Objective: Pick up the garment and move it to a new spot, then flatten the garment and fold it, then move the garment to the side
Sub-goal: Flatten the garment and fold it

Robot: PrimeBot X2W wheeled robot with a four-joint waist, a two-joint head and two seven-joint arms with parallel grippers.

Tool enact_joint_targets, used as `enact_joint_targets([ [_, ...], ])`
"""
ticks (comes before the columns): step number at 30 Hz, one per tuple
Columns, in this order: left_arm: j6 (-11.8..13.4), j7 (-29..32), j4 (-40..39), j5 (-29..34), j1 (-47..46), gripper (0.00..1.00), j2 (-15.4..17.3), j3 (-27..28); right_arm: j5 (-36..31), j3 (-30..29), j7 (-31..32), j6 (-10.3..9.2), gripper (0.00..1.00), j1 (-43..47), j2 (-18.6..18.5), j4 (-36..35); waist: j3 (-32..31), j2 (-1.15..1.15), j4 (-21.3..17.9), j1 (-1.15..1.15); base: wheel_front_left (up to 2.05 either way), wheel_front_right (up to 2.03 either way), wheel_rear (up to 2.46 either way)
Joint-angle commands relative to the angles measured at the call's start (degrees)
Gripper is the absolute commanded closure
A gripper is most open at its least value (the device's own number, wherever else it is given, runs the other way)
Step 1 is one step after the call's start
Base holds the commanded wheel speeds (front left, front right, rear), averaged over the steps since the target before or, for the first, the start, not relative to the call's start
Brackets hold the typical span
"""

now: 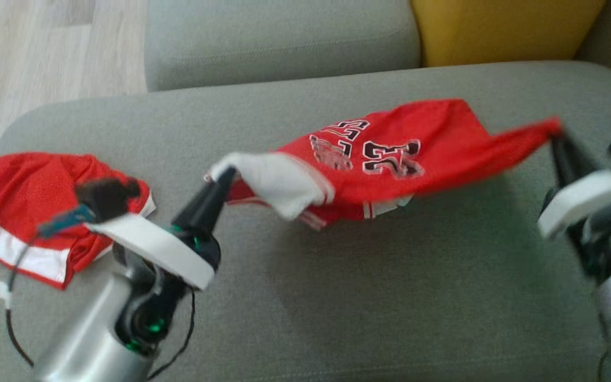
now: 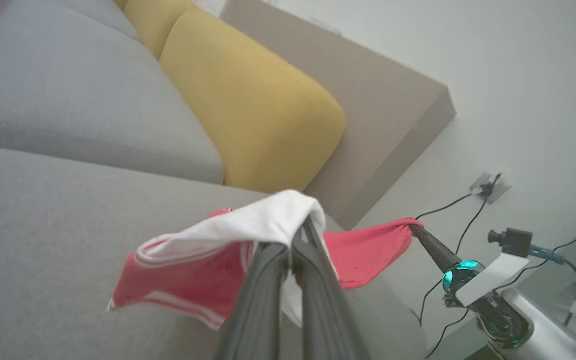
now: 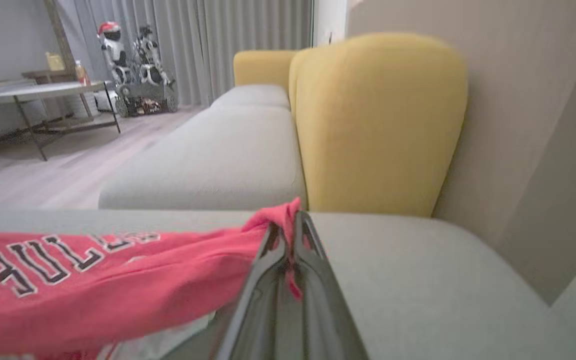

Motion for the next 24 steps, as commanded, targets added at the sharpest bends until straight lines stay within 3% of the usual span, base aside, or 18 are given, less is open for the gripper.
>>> enact_joint_targets([
  [1,1.01,0.36,-4.3,-1.58,-3.39,1.0,1.29,3.86,1.05,1.37,0.61,-0.04,1.0,-3.8,-1.79,-3.26,-0.95,0.0,-0.53,0.0,0.0,0.0,0.0],
  [8,8.99,2.98,-16.34,-7.2,-2.92,1.0,1.46,9.83,6.78,1.57,8.56,-0.04,1.0,-6.69,-4.72,-12.15,-3.3,0.0,-1.51,0.0,0.0,0.0,0.0],
  [13,15.41,4.04,-24.84,-6.73,-0.94,1.0,2.97,12.31,11.05,-5.98,18.99,-0.04,1.0,-4.21,-3.92,-21.38,-4.0,0.0,-1.81,0.0,0.0,0.0,0.0],
  [16,19.05,5.21,-29.41,-6.65,-1.04,1.0,3.66,13.71,9.72,-9.72,25.55,-0.04,1.0,-2.72,-2.97,-28.14,-3.61,0.0,-1.82,0.0,0.0,0.0,0.0],
  [20,22.15,7.73,-32.15,-5.55,-5.03,1.0,5.05,14.29,7.37,-12.59,32.16,-0.04,1.0,-3.15,-1.26,-35.12,-1.82,0.0,-1.65,0.0,0.0,0.0,0.0],
  [24,23.68,10.86,-28.65,-4.58,-13.49,1.0,4.93,13.18,6.77,-12.64,36.4,-0.04,1.0,-8.36,0.6,-35.28,2.76,0.0,-1.67,0.0,0.0,0.0,0.0],
])
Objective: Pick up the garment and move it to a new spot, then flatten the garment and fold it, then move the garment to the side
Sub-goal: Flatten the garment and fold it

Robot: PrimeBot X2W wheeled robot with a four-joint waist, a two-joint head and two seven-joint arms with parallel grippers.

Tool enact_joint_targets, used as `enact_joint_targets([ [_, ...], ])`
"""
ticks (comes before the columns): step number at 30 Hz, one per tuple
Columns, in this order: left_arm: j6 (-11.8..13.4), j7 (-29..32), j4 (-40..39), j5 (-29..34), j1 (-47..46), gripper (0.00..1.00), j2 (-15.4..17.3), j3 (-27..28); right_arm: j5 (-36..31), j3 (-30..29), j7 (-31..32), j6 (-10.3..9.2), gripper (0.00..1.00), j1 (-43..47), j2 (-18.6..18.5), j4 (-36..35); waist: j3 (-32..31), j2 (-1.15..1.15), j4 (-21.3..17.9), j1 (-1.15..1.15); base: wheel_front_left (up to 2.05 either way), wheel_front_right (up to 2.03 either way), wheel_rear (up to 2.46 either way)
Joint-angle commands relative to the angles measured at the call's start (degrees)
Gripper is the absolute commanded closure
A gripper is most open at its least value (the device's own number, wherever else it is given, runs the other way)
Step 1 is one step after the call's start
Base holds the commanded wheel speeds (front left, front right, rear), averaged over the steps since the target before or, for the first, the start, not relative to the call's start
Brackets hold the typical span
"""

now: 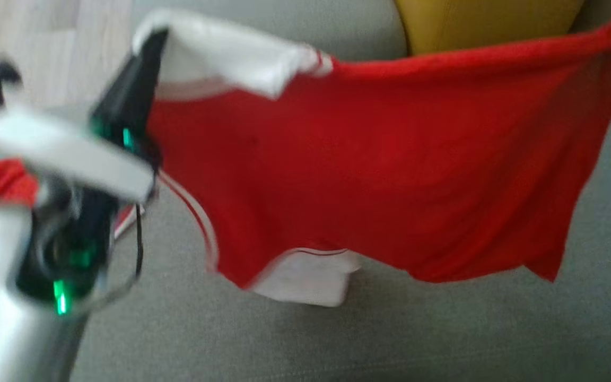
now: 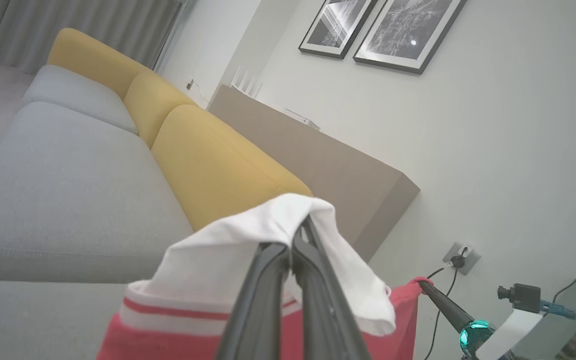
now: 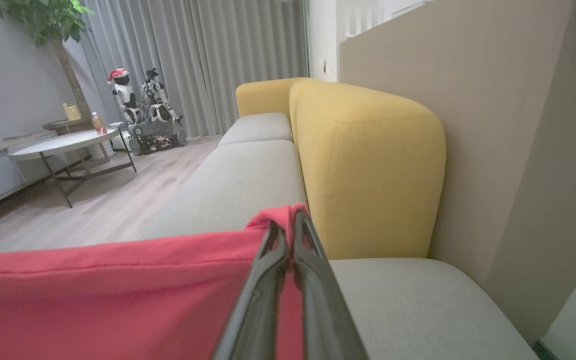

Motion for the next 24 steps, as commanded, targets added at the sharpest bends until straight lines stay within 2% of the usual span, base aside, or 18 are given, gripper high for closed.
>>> enact_joint_targets([
  [1,0.78,1.11,0.47,0.26,-8.31,1.0,0.75,2.36,-0.88,1.67,1.02,-0.04,1.0,-7.03,-0.76,-1.66,5.25,0.0,0.05,0.0,0.0,0.0,0.0],
  [4,1.33,2.23,7.13,1.88,-20.94,1.0,-0.73,2.09,-0.43,2.23,1.19,-0.04,1.0,-17.41,0.43,1.82,14.04,0.0,0.25,0.0,0.0,0.0,0.0],
  [7,-0.29,0.77,16.97,4.28,-35.57,1.0,-3.26,1.71,-1.12,3.13,-2.82,-0.04,1.0,-30.3,0.88,8.29,21.29,0.0,0.83,0.0,0.0,0.0,0.0],
  [10,-2.8,-3.4,27.86,7.58,-49.1,1.0,-5.4,1.77,-2.48,3.27,-10.53,-0.04,1.0,-43.06,1.6,16.51,26.32,0.0,1.49,0.0,0.0,0.0,0.0],
  [13,-5.5,-9.64,37.77,10.42,-58.87,1.0,-6.96,2.38,-4.56,3.11,-20.67,-0.04,1.0,-52.25,2.31,25.19,28.42,0.0,2.33,0.0,0.0,0.0,0.0],
  [17,-9.11,-15.7,47.62,10.84,-65.12,1.0,-8.95,3.42,-5.19,4.16,-32.07,-0.04,1.0,-58.17,2.65,34.87,28.99,0.0,3.51,0.0,0.0,0.0,0.0],
  [18,-9.11,-15.7,47.62,10.84,-65.12,1.0,-8.95,3.42,-5.19,4.16,-32.07,-0.04,1.0,-58.17,2.65,34.87,28.99,0.0,3.51,0.0,0.0,0.0,0.0],
  [24,-14.56,-18.15,55.05,11.17,-63.44,1.0,-10.51,0.84,-1.79,4.88,-39.78,-0.04,1.0,-57.0,1.93,46.33,28.98,0.0,5.26,0.0,0.0,0.0,0.0],
])
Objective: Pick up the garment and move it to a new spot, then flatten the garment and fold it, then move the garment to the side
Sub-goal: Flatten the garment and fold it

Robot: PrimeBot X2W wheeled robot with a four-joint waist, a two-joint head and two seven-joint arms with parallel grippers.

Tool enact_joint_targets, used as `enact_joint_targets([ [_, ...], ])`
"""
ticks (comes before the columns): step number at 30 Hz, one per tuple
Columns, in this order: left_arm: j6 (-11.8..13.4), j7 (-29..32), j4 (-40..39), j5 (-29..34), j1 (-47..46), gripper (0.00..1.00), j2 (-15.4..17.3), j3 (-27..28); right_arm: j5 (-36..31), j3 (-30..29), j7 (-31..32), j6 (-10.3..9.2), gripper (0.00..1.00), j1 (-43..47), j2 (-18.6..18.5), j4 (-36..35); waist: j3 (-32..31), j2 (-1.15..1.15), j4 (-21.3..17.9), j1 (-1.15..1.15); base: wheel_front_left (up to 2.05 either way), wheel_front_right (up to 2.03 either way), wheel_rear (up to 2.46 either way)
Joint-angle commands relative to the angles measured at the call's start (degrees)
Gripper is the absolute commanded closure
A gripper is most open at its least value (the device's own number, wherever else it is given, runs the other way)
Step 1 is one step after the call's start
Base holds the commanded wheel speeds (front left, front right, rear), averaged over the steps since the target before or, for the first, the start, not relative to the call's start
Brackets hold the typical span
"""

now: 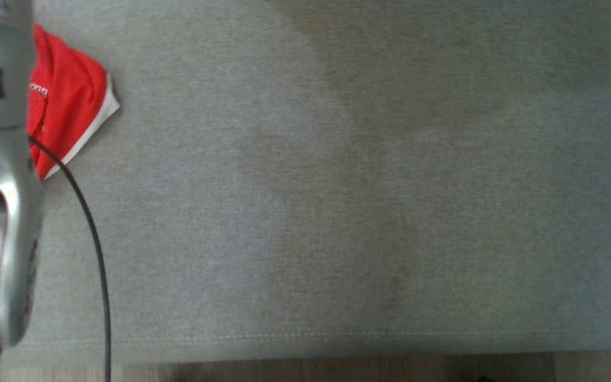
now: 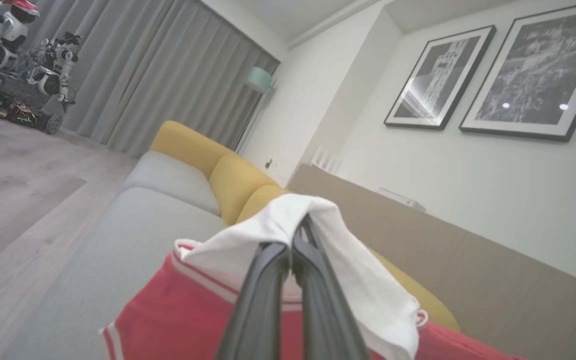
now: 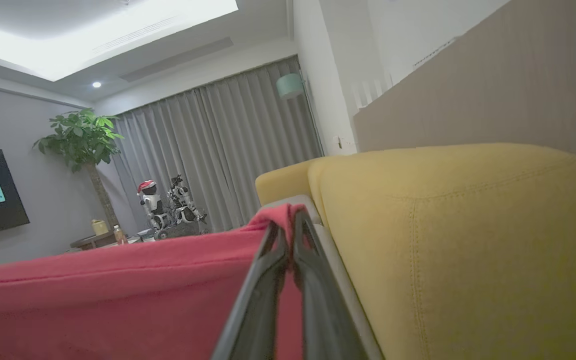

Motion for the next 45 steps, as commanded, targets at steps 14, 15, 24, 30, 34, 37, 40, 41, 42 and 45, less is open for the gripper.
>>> enact_joint_targets([
  [14,-5.7,-1.7,1.68,2.44,24.44,1.0,4.62,-7.38,10.86,9.72,-1.66,-0.04,1.0,21.7,-1.76,9.53,-6.21,0.0,1.96,0.0,0.0,0.0,0.0],
  [15,-5.96,-1.63,1.7,2.31,26.72,1.0,5.19,-7.67,11.32,11.07,-1.06,-0.04,1.0,23.33,-1.84,9.96,-7.14,0.0,1.91,0.0,0.0,0.0,0.0],
  [24,-7.38,1.28,0.44,1.98,45.23,1.0,11.54,-11.09,14.44,22.9,4.87,-0.04,1.0,35.53,-4.27,11.73,-15.32,0.0,1.81,0.0,0.0,0.0,0.0],
  [30,-8.62,6.31,-4.42,2.28,56.6,1.0,15.58,-16.03,14.82,31.03,6.2,-0.04,1.0,42.17,-7.32,11.78,-20.31,0.0,2.12,0.0,0.0,0.0,0.0],
  [34,-9.05,9.21,-8.2,2.38,61.24,1.0,17.72,-18.69,16.22,34.78,7.7,-0.04,1.0,44.96,-8.94,11.21,-22.64,0.0,2.23,0.0,0.0,0.0,0.0],
  [37,-9.21,10.6,-10.24,2.0,63.28,1.0,18.62,-19.68,16.68,37.17,9.04,-0.04,1.0,46.22,-9.97,10.61,-23.62,0.0,2.19,0.0,0.0,0.0,0.0],
  [40,-9.3,12.64,-13.02,1.36,65.98,1.0,19.92,-20.86,17.93,40.76,11.75,-0.04,1.0,48.11,-11.58,9.29,-25.21,0.0,2.03,0.0,0.0,0.0,0.0],
  [41,-9.27,13.2,-13.83,1.17,66.76,1.0,20.35,-21.12,18.75,41.67,12.65,-0.04,1.0,48.72,-12.16,8.73,-25.67,0.0,1.96,0.0,0.0,0.0,0.0],
  [42,-9.15,13.72,-14.54,0.77,67.53,1.0,20.66,-21.2,19.67,42.56,13.68,-0.04,1.0,49.33,-12.76,8.13,-26.1,0.0,1.89,0.0,0.0,0.0,0.0],
  [45,-8.79,15.12,-16.55,-0.18,69.46,1.0,21.64,-21.47,22.53,45.09,16.65,-0.04,1.0,51.08,-14.68,5.91,-27.26,0.0,1.59,0.0,0.0,0.0,0.0],
])
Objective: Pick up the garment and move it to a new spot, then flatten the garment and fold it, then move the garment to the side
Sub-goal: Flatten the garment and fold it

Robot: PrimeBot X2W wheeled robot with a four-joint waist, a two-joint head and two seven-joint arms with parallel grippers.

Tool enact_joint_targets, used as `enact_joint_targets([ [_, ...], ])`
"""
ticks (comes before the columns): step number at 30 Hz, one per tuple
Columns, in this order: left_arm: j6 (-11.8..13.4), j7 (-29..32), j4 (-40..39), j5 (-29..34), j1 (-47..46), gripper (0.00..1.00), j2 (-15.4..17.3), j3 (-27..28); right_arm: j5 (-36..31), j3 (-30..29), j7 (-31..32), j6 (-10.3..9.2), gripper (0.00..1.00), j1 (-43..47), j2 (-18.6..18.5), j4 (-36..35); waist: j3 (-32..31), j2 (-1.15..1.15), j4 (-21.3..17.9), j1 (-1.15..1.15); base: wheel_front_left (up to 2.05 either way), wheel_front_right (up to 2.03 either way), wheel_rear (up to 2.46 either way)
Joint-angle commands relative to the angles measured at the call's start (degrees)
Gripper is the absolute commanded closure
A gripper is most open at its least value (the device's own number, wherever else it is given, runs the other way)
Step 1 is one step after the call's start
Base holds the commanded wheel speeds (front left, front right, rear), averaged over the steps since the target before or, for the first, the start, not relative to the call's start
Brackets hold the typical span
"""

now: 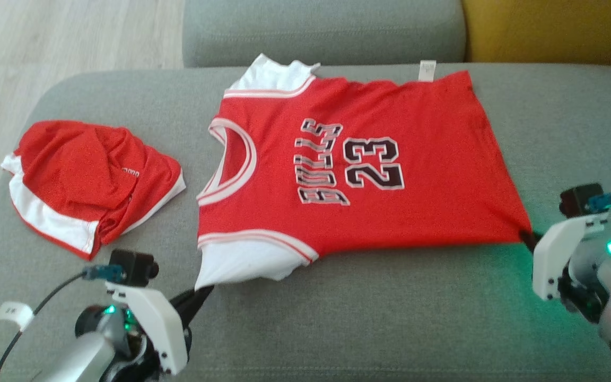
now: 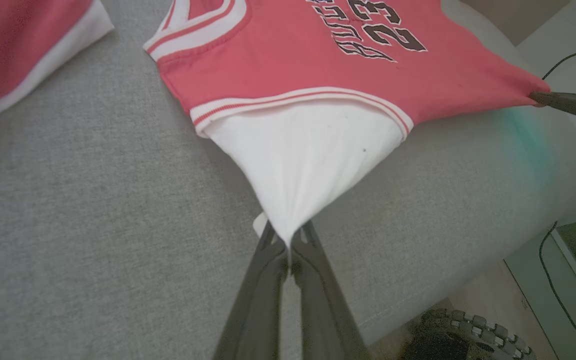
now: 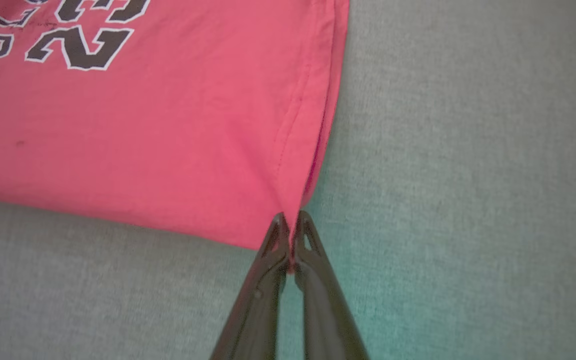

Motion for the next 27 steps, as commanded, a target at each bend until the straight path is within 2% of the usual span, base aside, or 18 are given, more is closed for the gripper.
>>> enact_joint_targets([
  [1,0.15,0.06,-1.77,-0.46,-2.13,1.0,2.49,2.19,0.74,0.78,0.36,-0.04,1.0,0.23,-2.06,-1.52,-0.58,0.0,-0.29,0.0,0.0,0.0,0.0],
  [12,0.85,6.57,-9.38,-7.21,3.95,1.0,7.2,3.09,9.98,8.56,9.41,-0.04,1.0,4.81,-10.46,-12.15,-2.6,0.0,-1.82,0.0,0.0,0.0,0.0],
  [19,1.66,11.71,-15.09,-13.67,7.78,1.0,10.19,4.26,15.06,11.7,13.77,-0.04,1.0,7.45,-14.52,-17.41,-3.43,0.0,-2.22,0.0,0.0,0.0,0.0],
  [27,2.06,17.62,-21.22,-16.65,10.4,1.0,14.17,3.09,19.8,14.93,19.69,-0.04,1.0,9.81,-19.0,-23.65,-3.27,0.0,-2.09,0.0,0.0,0.0,0.0],
])
